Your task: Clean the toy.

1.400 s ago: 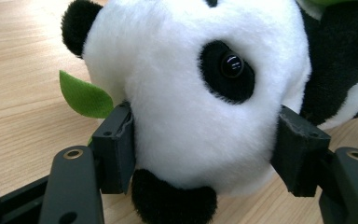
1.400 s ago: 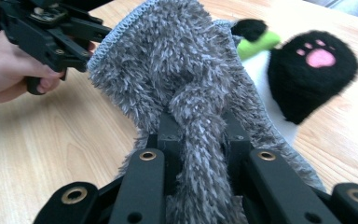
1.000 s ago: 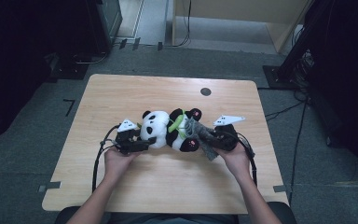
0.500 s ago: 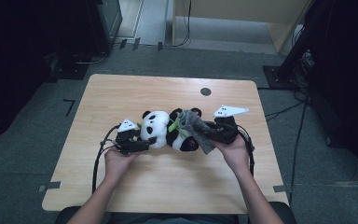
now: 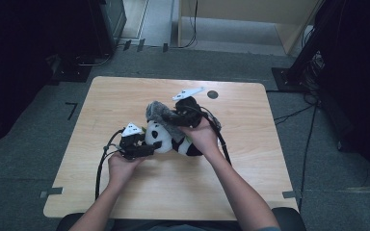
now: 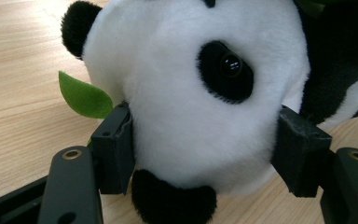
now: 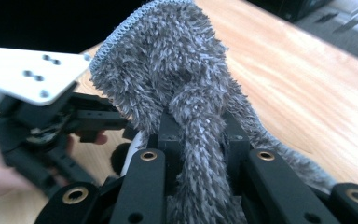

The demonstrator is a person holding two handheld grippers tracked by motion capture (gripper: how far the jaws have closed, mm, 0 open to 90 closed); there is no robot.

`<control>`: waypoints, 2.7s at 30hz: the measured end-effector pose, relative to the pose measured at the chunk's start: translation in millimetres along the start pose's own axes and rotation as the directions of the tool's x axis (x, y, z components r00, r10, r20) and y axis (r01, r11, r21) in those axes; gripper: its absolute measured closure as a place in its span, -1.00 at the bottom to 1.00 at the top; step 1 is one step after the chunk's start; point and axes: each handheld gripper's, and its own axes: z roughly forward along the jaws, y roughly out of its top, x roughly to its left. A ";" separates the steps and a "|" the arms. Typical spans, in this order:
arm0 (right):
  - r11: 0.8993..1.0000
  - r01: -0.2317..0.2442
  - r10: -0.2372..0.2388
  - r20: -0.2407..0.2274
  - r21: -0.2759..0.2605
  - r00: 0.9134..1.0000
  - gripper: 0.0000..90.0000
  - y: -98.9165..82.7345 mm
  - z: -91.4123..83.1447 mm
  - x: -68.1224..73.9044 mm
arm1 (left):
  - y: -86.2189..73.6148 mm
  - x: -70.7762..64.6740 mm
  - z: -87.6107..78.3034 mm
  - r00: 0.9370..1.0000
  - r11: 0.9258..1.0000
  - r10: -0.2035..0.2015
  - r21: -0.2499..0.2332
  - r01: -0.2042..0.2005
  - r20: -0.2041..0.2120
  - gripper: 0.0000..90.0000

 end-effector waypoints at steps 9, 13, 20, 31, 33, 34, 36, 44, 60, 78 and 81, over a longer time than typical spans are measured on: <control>0.997 0.022 -0.022 -0.003 0.070 1.000 0.70 -8.6 31.7 6.4 | -1.2 1.1 -0.4 1.000 1.000 -0.028 0.010 0.028 0.007 -0.28; 0.995 0.063 -0.062 -0.017 0.078 0.998 0.71 -14.1 27.7 10.5 | -1.6 0.7 -0.3 0.999 0.999 -0.037 0.015 0.037 0.008 -0.25; 0.992 0.096 -0.091 -0.069 0.079 0.993 0.73 -31.3 14.0 10.6 | -1.4 2.2 -0.1 0.999 0.999 -0.044 0.013 0.044 0.010 -0.24; 0.979 0.154 -0.139 -0.115 0.131 0.984 0.74 -62.8 -6.9 9.2 | -0.8 -0.1 0.5 1.000 1.000 -0.013 0.025 0.013 0.006 -0.21; 0.978 0.156 -0.141 -0.115 0.135 0.983 0.74 -65.3 -10.5 9.7 | -1.0 0.0 0.5 1.000 1.000 -0.010 0.026 0.009 0.007 -0.21; 0.978 0.160 -0.144 -0.116 0.133 0.983 0.74 -66.0 -11.8 9.4 | -1.1 0.2 0.5 1.000 1.000 -0.012 0.025 0.011 0.009 -0.21; 0.979 0.153 -0.138 -0.116 0.133 0.984 0.74 -67.0 -16.4 8.1 | -1.2 0.5 0.6 1.000 1.000 -0.016 0.022 0.016 0.010 -0.21; 0.982 0.139 -0.125 -0.109 0.128 0.986 0.75 -73.8 -33.8 -1.3 | -1.5 1.5 0.6 1.000 1.000 -0.021 0.017 0.021 0.016 -0.20; 0.994 0.099 -0.094 -0.096 0.053 0.991 0.75 -59.3 -44.9 -2.4 | -2.5 -1.0 0.7 1.000 1.000 -0.016 0.009 0.016 0.023 -0.22; 0.997 0.071 -0.070 -0.041 0.026 0.997 0.73 1.0 17.8 1.0 | -2.5 -1.3 0.1 1.000 1.000 -0.002 0.002 0.002 0.018 -0.24; 0.995 0.074 -0.070 -0.047 0.068 0.996 0.73 -2.5 29.5 3.7 | -2.5 -1.5 -0.1 1.000 1.000 -0.002 0.007 0.002 0.018 -0.24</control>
